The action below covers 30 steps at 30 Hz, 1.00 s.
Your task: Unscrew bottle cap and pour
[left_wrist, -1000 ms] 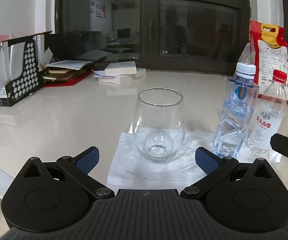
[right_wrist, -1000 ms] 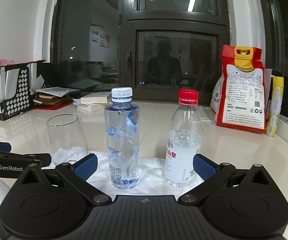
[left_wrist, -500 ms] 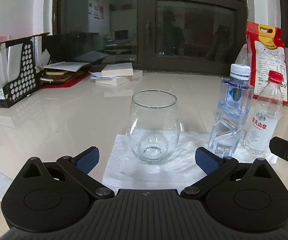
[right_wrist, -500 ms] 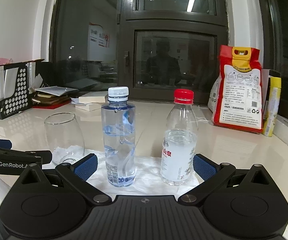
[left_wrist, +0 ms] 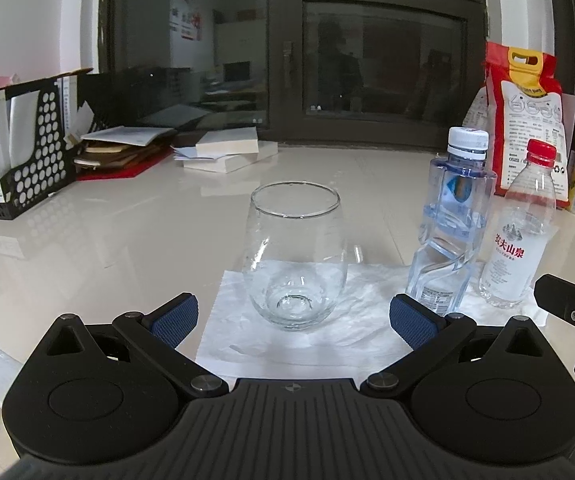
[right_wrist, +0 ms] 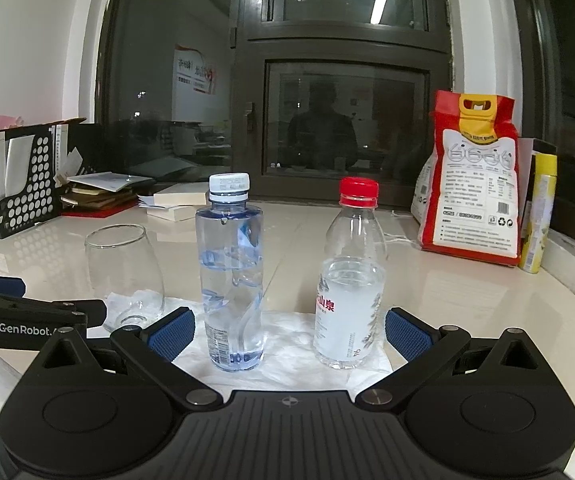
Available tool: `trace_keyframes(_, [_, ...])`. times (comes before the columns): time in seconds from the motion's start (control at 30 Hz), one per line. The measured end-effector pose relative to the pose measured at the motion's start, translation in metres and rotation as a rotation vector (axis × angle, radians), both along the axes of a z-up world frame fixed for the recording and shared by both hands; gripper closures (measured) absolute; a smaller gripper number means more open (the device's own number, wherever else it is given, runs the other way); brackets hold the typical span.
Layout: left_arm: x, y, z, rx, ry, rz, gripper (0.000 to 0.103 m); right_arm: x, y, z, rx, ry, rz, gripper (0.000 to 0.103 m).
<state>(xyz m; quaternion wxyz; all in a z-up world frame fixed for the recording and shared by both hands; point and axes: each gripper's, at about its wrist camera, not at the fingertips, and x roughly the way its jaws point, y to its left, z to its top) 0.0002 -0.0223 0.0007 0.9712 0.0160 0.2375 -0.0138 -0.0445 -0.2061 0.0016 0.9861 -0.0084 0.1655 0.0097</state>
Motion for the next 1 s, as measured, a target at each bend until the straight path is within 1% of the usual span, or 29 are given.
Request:
trace_keyframes(0.67, [-0.002, -0.009, 0.001, 0.005, -0.007, -0.030, 0.000, -0.001, -0.008, 0.003, 0.000, 0.003, -0.012, 0.000])
trace_keyframes(1.0, [-0.002, -0.016, 0.001, 0.008, -0.014, -0.067, 0.000, -0.004, -0.013, 0.002, 0.003, 0.002, -0.026, 0.000])
